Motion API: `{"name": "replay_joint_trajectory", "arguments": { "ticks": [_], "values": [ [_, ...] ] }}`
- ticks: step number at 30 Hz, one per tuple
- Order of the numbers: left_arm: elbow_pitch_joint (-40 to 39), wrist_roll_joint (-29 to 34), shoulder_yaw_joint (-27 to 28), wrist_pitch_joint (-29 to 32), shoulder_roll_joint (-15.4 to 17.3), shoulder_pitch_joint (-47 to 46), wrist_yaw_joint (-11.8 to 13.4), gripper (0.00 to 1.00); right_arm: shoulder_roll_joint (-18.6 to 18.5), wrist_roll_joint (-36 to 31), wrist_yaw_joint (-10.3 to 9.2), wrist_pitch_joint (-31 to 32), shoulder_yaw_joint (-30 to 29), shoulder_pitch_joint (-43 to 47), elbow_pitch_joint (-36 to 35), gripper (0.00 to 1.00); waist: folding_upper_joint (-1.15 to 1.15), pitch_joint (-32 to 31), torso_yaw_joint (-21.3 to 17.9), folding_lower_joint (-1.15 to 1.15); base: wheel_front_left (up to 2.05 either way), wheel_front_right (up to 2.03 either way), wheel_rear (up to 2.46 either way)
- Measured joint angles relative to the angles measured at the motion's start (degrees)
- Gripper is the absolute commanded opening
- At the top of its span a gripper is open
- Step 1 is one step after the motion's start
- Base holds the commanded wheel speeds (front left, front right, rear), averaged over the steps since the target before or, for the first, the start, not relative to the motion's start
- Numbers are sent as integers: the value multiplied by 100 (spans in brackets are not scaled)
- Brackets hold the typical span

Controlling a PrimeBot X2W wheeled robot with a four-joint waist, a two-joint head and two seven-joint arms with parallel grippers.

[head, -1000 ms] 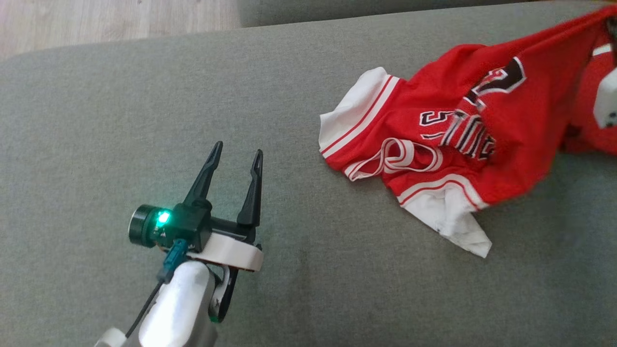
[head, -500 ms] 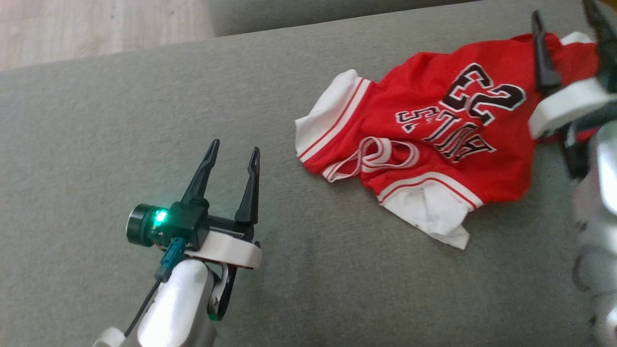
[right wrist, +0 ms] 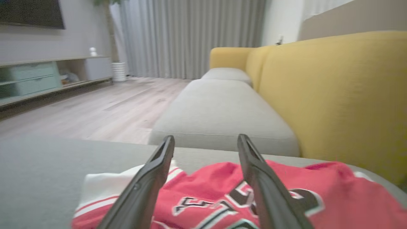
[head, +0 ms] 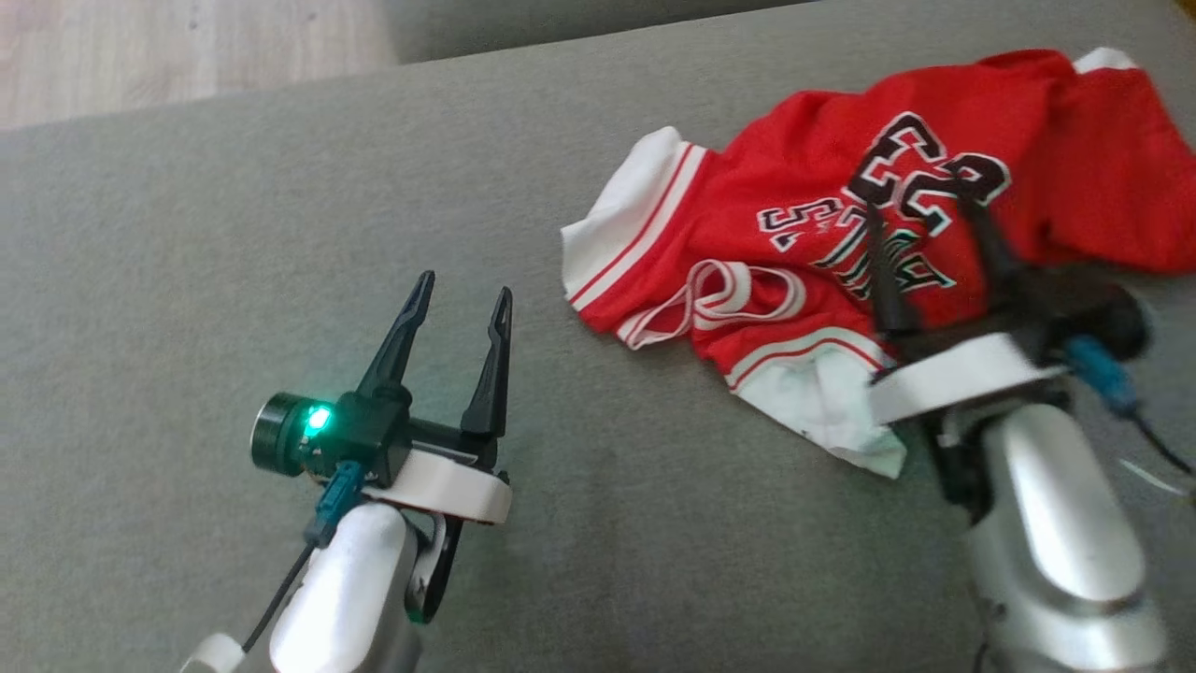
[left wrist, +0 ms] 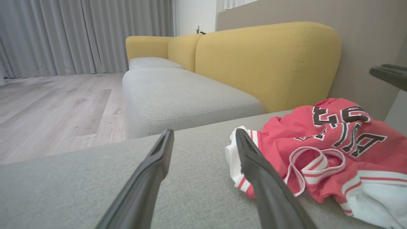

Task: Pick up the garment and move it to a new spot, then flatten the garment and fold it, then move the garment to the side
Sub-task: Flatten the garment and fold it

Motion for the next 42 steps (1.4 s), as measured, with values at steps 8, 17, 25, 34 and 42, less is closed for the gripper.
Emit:
{"name": "replay_joint_trajectory", "arguments": {
  "ticks": [8,17,25,34,42],
  "values": [
    [41,-11,-92,0,-1,-46,1,100,25,191,0,980,1340,-313,450,100,0,197,420,0,0,0,0],
    [38,-336,-415,0,-10,-216,147,100,-58,331,0,1958,2360,-1271,2424,100,0,410,1190,0,0,0,0],
    [0,-510,-622,0,-13,-219,249,100,-78,687,0,2264,2397,-2000,3315,0,0,464,1641,0,0,0,0],
    [-110,-676,-798,0,-16,-219,325,100,-79,1584,0,1653,2252,-2484,3488,0,0,467,2028,0,0,0,0],
    [-252,-970,-1101,0,-21,-226,457,100,-67,1860,0,1104,1720,-4256,3773,0,0,591,2528,1,0,0,0]
  ]
}}
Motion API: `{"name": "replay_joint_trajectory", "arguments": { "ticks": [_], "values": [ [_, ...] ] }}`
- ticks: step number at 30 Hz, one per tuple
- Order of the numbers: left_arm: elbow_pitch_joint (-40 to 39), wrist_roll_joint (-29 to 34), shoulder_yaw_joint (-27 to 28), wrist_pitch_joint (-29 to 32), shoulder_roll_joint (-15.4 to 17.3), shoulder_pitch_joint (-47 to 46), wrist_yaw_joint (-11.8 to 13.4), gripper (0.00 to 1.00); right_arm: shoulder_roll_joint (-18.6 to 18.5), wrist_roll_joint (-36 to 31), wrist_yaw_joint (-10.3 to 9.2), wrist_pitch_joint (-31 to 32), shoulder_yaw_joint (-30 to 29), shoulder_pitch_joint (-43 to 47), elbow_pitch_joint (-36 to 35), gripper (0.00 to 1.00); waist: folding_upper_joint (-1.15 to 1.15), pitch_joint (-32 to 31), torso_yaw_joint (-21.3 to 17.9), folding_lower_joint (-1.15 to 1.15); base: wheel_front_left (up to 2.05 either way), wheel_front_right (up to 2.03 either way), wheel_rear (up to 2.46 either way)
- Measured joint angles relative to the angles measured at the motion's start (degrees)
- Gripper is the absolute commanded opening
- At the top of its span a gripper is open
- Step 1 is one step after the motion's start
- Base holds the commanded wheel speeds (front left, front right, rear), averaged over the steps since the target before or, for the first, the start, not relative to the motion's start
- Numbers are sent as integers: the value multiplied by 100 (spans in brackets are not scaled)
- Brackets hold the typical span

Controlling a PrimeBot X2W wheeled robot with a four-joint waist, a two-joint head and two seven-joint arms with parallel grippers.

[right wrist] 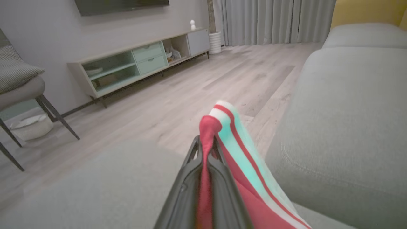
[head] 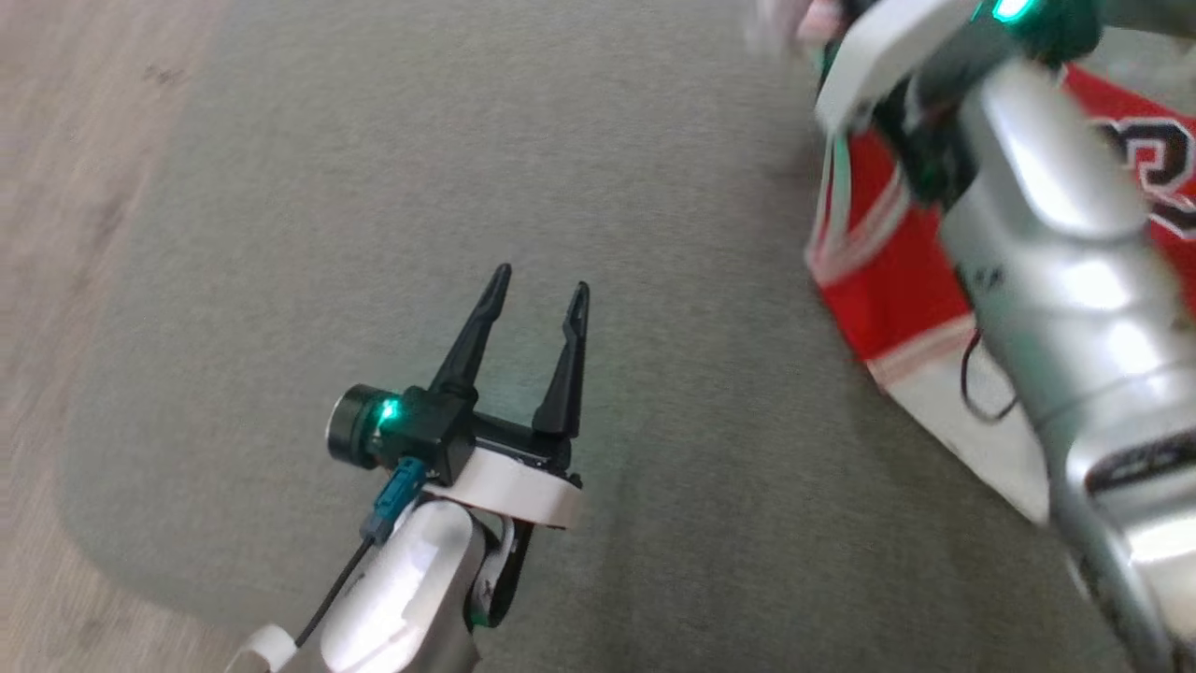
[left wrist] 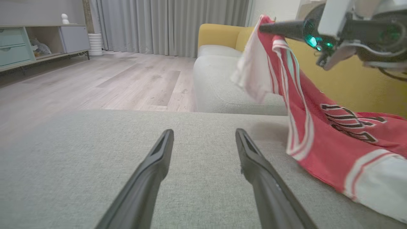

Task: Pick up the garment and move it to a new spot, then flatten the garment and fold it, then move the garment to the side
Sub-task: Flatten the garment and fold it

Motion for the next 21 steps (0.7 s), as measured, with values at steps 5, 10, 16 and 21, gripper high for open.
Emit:
{"name": "replay_joint_trajectory", "arguments": {
  "ticks": [5,10,16,21],
  "values": [
    [-46,-160,-185,0,-1,-7,85,100,5,-130,0,-83,-320,-681,820,78,0,60,382,0,0,0,0],
    [-55,-211,-252,0,-1,-9,126,100,3,-115,0,-96,-132,-775,1230,100,0,84,673,0,0,0,0],
    [-60,-229,-188,0,-2,-42,193,100,37,-223,0,-158,480,-782,1437,100,0,77,504,-1,0,0,0],
    [-23,-64,-40,0,-4,-112,185,100,20,-168,0,-524,649,-708,1466,100,0,-45,129,-1,0,0,0]
  ]
}}
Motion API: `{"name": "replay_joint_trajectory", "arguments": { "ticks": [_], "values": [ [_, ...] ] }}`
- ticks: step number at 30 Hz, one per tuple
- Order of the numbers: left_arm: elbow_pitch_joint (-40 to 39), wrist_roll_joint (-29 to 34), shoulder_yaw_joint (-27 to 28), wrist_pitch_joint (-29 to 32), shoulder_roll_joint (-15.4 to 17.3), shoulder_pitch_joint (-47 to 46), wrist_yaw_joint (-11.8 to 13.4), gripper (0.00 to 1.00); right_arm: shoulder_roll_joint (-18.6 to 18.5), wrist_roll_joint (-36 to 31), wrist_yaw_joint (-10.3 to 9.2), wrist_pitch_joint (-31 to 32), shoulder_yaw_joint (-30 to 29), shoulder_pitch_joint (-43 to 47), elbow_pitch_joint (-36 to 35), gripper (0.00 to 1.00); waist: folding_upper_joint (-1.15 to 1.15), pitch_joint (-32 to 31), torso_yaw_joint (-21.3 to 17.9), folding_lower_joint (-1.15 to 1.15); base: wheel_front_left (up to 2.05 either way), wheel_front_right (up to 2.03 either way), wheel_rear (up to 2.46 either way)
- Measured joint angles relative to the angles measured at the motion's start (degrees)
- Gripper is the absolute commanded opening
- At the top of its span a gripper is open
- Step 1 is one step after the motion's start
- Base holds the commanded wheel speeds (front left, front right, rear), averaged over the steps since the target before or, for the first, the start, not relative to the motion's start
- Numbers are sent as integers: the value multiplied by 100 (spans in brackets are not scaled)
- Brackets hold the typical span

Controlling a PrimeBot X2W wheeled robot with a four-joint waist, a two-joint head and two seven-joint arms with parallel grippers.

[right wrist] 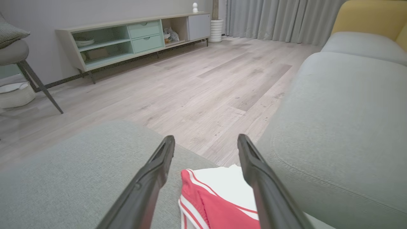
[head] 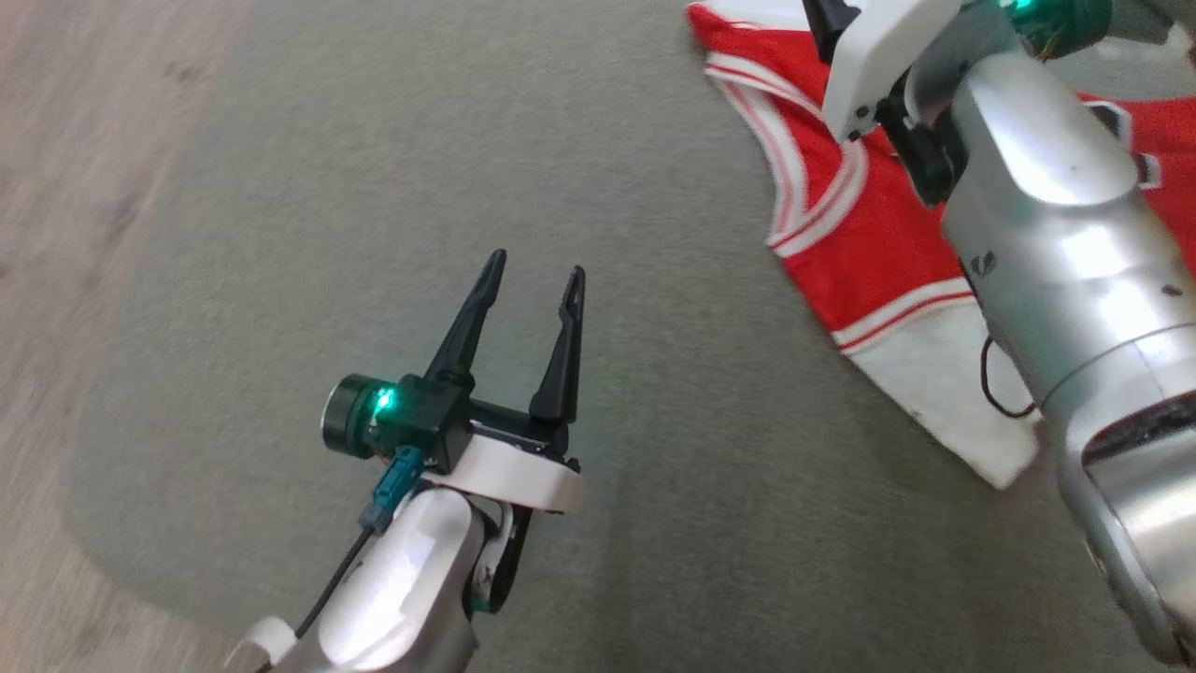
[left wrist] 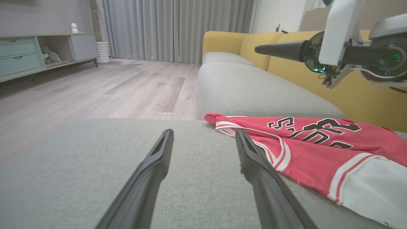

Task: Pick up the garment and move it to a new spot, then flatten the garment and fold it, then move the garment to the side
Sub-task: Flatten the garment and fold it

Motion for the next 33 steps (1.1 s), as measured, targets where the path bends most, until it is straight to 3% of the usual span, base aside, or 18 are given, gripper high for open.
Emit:
{"name": "replay_joint_trajectory", "arguments": {
  "ticks": [7,13,18,24,28,33],
  "values": [
    [110,257,257,0,4,-4,-111,100,-242,68,0,-719,-15,529,-62,100,0,-230,-605,0,0,0,0],
    [183,387,546,0,5,28,-224,100,-536,105,0,-967,-569,1265,-409,100,0,-475,-1326,0,0,0,0],
    [236,441,705,-1,8,150,-298,100,-533,-232,0,-981,-1588,2333,-1673,100,0,-606,-1965,0,0,0,0],
    [363,436,810,-1,3,204,-346,100,-60,-1140,0,-981,-2588,4409,-3386,100,0,-663,-2631,0,0,0,0],
    [468,420,944,-1,7,204,-347,100,93,-1311,0,-981,-2828,5347,-4174,100,0,-678,-2938,0,0,0,0],
    [802,365,928,-1,4,204,-353,100,114,-1166,0,-981,-2851,5525,-4667,100,0,-697,-3162,0,0,0,0]
  ]
}}
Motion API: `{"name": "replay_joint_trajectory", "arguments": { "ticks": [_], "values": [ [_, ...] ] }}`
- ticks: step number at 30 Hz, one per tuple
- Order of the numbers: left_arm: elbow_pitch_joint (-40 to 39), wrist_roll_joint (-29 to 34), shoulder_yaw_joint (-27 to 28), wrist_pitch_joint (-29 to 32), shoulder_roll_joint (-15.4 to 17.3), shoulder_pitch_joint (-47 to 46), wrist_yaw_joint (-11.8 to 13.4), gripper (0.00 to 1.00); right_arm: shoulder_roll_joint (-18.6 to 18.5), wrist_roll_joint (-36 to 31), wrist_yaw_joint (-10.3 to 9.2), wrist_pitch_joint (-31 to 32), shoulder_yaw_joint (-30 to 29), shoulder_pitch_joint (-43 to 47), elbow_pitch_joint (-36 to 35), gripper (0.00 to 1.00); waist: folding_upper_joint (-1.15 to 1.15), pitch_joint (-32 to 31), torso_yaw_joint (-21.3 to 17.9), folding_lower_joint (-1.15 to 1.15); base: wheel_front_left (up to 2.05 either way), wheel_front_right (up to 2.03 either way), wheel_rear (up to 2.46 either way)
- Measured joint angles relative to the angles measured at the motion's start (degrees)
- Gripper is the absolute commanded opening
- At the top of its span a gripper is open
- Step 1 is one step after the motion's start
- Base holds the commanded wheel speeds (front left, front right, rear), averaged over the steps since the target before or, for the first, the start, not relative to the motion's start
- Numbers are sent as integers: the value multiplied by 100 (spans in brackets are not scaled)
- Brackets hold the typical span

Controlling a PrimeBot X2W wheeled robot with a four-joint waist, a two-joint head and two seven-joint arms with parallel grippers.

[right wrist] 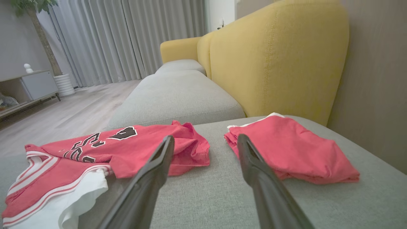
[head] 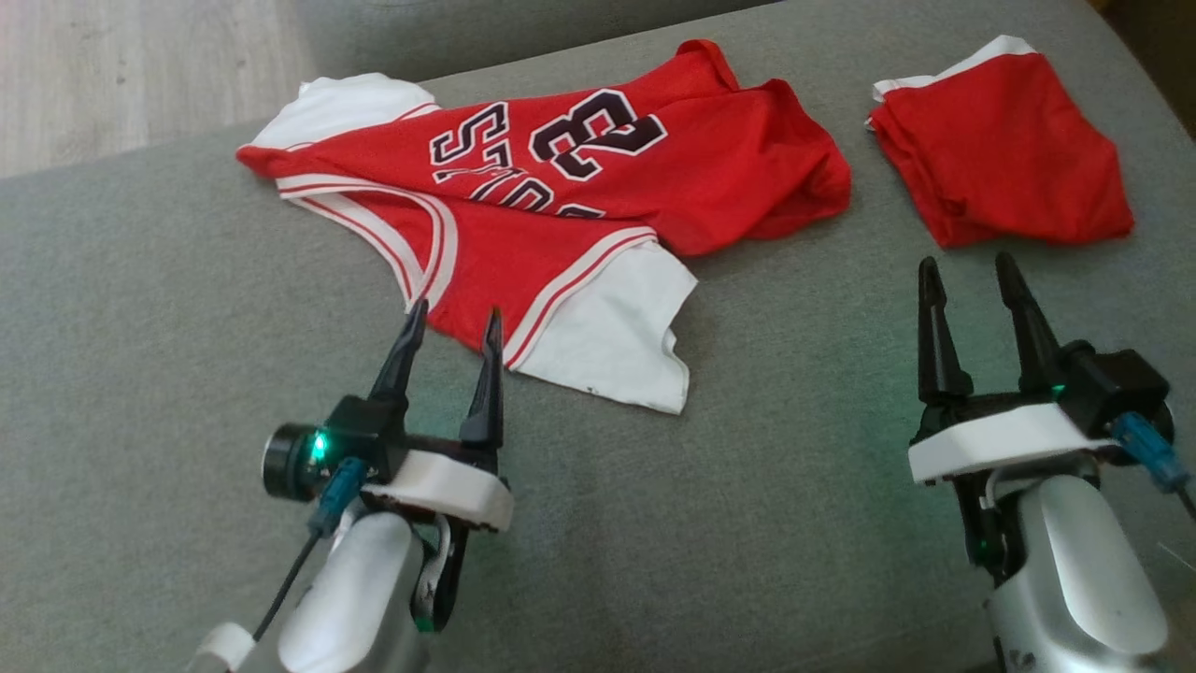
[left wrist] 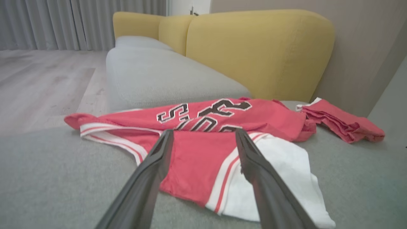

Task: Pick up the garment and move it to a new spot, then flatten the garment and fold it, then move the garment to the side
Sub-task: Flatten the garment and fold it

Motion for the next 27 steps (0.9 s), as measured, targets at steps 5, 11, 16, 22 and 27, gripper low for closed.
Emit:
{"name": "replay_joint_trajectory", "arguments": {
  "ticks": [5,11,16,22,27],
  "values": [
    [586,-336,-356,361,1,-12,10,100,21,116,0,0,27,8,-172,100,0,84,-116,1,0,0,0],
    [948,-672,-670,909,2,-141,71,100,29,275,0,0,136,10,-202,100,0,231,-218,1,0,0,0],
    [1094,-942,-664,993,1,-287,275,100,31,385,0,0,233,9,-202,100,0,320,-337,1,0,0,0],
    [1232,-1258,-576,1078,0,-526,319,100,36,493,0,0,324,8,-203,100,0,402,-509,1,0,0,0],
    [1339,-1349,-570,1147,1,-717,303,100,42,577,0,0,416,5,-204,100,0,463,-656,1,0,0,0]
  ]
}}
